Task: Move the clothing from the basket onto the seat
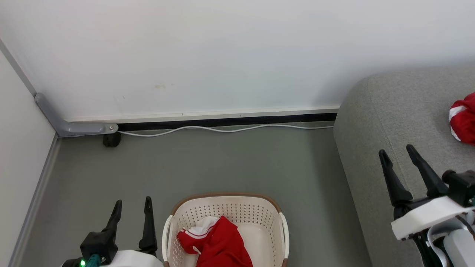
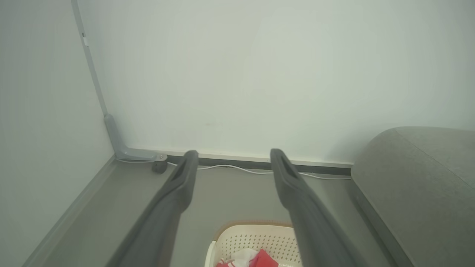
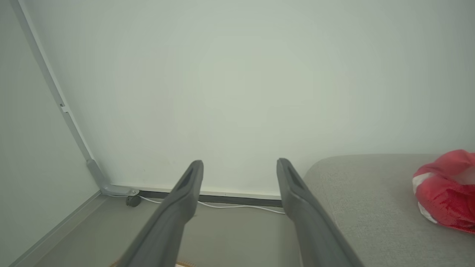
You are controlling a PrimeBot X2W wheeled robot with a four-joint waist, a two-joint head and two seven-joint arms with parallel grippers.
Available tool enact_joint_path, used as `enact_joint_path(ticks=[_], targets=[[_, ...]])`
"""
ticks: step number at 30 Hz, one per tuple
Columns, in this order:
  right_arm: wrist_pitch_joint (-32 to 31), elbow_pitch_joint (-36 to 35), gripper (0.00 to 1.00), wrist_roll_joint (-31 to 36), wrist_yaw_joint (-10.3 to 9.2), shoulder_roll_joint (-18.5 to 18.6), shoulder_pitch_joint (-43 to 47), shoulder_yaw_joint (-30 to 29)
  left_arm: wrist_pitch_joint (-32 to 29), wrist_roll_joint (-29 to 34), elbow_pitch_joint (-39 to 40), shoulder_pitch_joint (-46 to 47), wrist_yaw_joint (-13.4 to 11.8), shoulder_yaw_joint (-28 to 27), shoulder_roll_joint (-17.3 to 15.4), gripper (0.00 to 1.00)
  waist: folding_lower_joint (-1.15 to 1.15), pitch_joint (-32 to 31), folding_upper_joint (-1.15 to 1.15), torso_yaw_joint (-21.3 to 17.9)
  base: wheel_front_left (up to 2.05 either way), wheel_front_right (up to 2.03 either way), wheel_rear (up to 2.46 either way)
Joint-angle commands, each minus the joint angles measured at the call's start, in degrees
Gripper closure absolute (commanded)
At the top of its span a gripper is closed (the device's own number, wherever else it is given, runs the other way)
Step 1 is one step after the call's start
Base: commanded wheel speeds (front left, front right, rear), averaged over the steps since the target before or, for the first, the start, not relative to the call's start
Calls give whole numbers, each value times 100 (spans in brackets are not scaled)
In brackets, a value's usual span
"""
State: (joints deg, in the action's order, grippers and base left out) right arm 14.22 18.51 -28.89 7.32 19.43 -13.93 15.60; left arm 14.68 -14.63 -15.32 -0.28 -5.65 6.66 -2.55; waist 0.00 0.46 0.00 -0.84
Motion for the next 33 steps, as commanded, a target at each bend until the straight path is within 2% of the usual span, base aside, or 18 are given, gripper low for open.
enact_joint_path(ticks=[1,6,12,22,33], targets=[[78,-224,0,81,17,35,129,6,32,-6,213,44,-71,-242,-32,0,0,-26,0,-9,0,0,0],[78,-402,0,217,17,-123,538,-225,32,-10,320,-217,-105,-316,-32,0,0,-98,0,-34,0,0,0],[78,-388,0,361,17,-219,775,-153,32,-54,361,-396,-187,-279,-32,0,0,-154,0,-75,0,0,0],[78,-273,0,468,17,-344,833,-122,32,-149,411,-481,-379,-162,-32,0,0,-153,0,-116,0,0,0],[78,-281,0,454,17,-348,771,-159,32,-142,407,-462,-385,-95,-32,0,0,-120,0,-124,0,0,0]])
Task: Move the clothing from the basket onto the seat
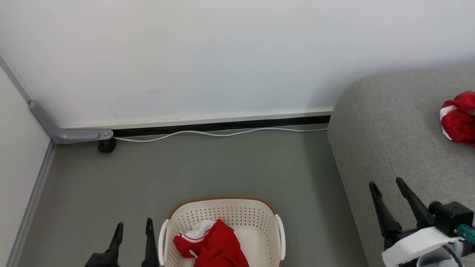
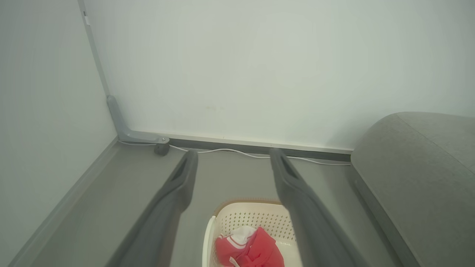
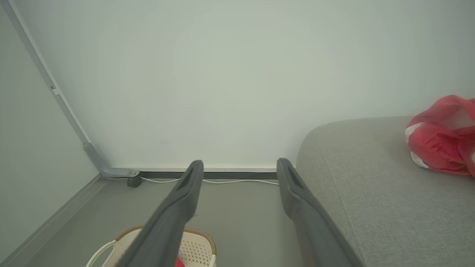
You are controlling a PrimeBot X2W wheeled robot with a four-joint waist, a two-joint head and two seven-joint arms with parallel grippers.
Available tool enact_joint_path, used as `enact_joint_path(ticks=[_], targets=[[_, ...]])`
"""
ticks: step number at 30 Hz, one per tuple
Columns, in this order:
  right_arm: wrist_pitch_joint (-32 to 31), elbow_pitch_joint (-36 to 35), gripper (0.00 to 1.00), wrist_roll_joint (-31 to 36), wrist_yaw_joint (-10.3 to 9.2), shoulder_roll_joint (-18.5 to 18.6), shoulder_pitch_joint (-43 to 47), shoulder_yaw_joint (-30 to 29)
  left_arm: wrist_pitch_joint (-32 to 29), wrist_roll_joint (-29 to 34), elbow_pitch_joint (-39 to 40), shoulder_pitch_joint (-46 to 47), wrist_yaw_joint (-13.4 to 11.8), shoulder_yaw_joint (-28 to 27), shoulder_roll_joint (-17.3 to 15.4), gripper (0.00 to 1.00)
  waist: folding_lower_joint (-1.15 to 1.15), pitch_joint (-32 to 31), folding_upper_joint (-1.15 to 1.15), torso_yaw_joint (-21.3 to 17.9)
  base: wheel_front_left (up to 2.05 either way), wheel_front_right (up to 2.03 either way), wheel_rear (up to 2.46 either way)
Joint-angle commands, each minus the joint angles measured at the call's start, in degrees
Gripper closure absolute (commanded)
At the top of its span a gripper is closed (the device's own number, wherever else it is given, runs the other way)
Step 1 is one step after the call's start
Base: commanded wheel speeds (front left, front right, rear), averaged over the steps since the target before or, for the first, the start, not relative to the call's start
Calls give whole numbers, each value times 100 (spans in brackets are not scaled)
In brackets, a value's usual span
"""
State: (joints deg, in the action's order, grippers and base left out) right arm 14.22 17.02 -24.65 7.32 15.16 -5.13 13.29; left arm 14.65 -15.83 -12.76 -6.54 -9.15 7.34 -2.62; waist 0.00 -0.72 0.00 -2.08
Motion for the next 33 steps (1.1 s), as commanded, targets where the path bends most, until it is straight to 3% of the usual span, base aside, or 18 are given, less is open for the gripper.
enact_joint_path(ticks=[1,16,33], targets=[[78,-145,0,26,17,76,-112,64,35,-30,133,166,-28,-150,-26,0,0,9,0,-4,0,0,0],[78,-711,0,-201,17,303,-441,-140,35,-267,-285,620,-192,634,-26,0,0,968,0,-54,0,0,0],[78,-1449,0,-575,17,716,-1270,-432,35,-876,-1019,2149,-728,1943,-26,0,0,2638,0,-147,0,0,0]])
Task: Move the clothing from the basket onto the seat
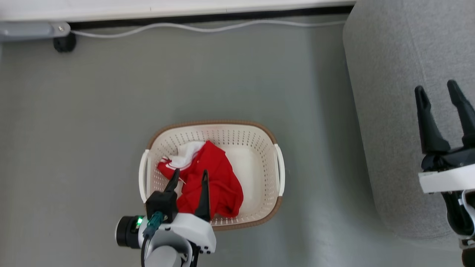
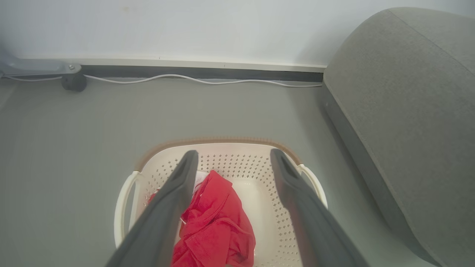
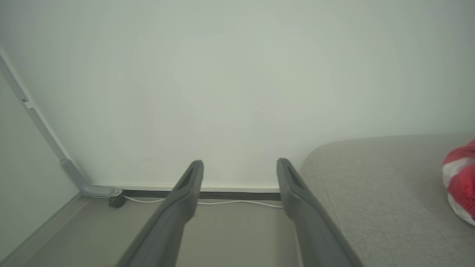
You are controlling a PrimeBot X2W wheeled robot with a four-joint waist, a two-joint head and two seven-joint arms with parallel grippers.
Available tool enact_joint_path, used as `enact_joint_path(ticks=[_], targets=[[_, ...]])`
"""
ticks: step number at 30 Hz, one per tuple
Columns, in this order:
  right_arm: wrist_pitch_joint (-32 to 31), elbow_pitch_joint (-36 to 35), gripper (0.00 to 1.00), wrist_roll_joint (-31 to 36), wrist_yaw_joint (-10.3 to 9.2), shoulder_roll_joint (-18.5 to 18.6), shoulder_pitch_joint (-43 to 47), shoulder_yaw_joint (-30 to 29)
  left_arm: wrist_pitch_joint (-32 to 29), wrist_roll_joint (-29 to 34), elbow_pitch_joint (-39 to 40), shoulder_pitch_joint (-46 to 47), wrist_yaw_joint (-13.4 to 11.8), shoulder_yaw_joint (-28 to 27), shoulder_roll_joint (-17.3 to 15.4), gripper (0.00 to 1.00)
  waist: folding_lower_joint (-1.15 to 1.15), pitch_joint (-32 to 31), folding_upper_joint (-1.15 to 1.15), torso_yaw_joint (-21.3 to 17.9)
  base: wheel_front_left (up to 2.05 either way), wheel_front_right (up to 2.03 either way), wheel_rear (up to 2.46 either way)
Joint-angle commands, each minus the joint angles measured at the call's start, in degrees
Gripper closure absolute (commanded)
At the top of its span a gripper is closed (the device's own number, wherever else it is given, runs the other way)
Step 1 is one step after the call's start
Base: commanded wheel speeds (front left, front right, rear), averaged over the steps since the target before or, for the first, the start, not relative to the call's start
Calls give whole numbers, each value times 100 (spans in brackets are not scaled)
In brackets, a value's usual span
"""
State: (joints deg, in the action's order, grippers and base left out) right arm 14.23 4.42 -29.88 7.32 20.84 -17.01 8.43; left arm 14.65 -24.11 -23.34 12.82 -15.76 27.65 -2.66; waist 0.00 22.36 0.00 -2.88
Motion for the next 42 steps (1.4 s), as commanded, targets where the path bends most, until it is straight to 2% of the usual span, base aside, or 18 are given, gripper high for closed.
enact_joint_path(ticks=[1,5,9,19,29,38,42], targets=[[77,-229,0,-74,17,164,-145,47,35,-111,-30,312,-86,-32,-21,0,0,438,0,-90,0,0,0],[77,-388,0,-153,17,210,-394,42,35,-318,-230,702,-183,101,-21,0,0,856,0,-196,0,0,0],[77,-510,0,-215,17,239,-583,-3,35,-381,-513,1050,-173,295,-21,0,0,1178,0,-249,0,0,0],[77,-814,0,-347,17,352,-1052,-68,35,-822,-1766,2338,-36,997,-21,0,0,2069,0,-397,0,0,0],[77,-987,0,-411,17,378,-1285,-6,-27,-1632,-3250,3332,149,1867,-21,0,0,2519,0,-560,0,0,0],[77,-1082,0,-437,17,387,-1375,38,-707,-2012,-4065,4011,199,2611,-21,0,0,2842,0,-708,0,0,0],[77,-1121,0,-444,17,380,-1378,11,-1004,-2024,-4298,4255,144,2880,-21,0,0,2977,0,-761,0,0,0]])
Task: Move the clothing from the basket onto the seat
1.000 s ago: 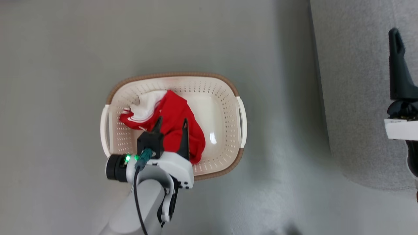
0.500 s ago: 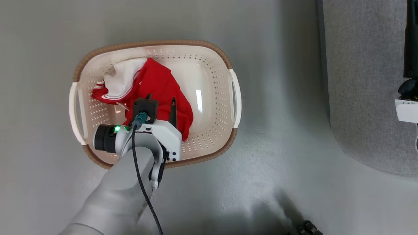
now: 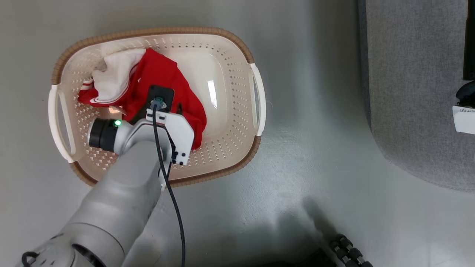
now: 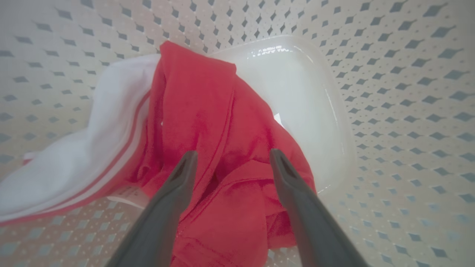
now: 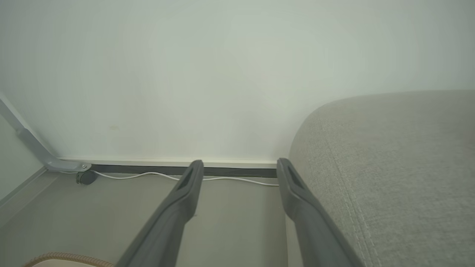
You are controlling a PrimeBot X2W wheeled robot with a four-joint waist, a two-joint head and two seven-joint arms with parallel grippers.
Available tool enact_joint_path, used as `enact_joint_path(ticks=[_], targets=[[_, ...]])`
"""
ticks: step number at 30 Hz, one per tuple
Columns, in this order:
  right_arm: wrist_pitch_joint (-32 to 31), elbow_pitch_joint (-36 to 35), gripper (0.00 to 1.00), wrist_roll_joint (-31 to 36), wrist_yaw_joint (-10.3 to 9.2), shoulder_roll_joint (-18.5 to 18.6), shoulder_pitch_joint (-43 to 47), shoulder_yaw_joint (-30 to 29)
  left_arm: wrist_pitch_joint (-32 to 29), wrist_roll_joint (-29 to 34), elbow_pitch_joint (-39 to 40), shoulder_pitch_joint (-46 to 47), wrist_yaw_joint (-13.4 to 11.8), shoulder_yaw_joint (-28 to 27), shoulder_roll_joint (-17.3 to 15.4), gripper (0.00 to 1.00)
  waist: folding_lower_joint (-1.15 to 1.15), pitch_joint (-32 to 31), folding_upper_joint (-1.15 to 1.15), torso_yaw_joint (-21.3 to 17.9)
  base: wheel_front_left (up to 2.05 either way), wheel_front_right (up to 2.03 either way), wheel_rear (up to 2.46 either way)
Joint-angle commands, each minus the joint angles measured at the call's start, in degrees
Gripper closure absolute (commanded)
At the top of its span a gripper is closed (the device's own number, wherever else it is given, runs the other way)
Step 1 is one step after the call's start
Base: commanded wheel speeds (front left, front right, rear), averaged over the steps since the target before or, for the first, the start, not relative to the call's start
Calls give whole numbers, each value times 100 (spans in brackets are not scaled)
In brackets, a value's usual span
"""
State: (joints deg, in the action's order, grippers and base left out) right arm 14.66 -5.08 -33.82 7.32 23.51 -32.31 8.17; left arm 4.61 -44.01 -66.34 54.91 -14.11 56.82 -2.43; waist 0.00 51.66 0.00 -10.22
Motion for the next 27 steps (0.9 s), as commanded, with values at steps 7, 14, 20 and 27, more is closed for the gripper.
enact_joint_path(ticks=[7,14,20,27], targets=[[34,-279,0,-64,17,76,143,-11,-623,111,-449,439,-67,386,-44,0,0,271,0,-120,0,0,0],[34,-357,0,-86,17,35,146,-89,-1012,329,-625,735,-157,705,-44,0,0,476,0,-177,0,0,0],[34,-429,0,-121,17,13,181,-196,-1505,443,-721,836,-255,920,-44,0,0,609,0,-228,0,0,0],[34,-455,0,-100,17,-11,173,-224,-1491,464,-717,795,-321,1040,-44,100,0,621,0,-247,0,0,0]])
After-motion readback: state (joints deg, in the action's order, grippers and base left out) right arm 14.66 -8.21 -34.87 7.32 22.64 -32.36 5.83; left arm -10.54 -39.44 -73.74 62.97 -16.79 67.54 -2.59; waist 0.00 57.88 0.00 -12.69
